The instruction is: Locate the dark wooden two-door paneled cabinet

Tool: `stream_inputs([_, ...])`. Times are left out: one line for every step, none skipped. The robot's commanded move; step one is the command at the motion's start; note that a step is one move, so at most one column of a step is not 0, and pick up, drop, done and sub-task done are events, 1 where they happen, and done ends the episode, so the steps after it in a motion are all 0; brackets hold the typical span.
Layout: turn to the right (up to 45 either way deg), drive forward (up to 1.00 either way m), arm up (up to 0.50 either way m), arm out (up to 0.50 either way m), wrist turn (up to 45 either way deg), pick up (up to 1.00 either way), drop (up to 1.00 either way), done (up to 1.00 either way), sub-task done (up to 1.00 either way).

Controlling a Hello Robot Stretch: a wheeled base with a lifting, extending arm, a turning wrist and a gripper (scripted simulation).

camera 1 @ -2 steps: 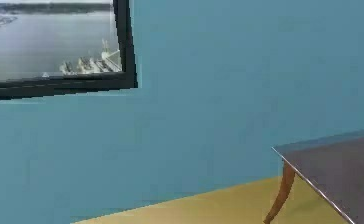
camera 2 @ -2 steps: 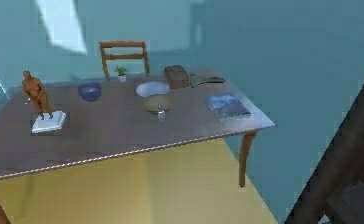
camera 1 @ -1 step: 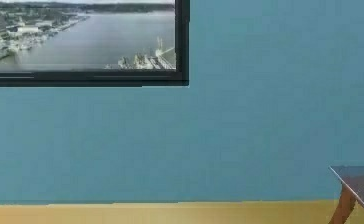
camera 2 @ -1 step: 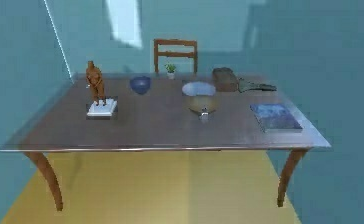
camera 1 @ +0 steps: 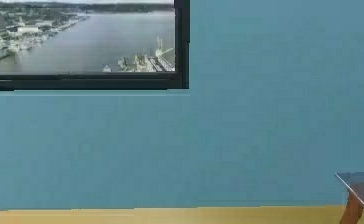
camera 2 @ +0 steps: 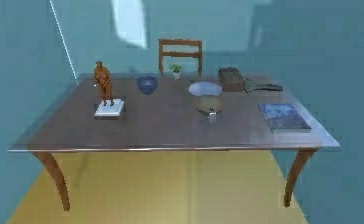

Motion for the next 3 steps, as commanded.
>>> stream_inputs([-45.0, 0.00, 0.00, 0.00, 0.0, 0.00, 0.00, 0.00, 0.00])
stream_inputs([-9.0, 0.00, 0.00, 0.00, 0.0, 0.00, 0.00, 0.00, 0.00])
stream_inputs([0.0, 0.90, 0.00, 0.00, 0.0, 0.00, 0.00, 0.00, 0.00])
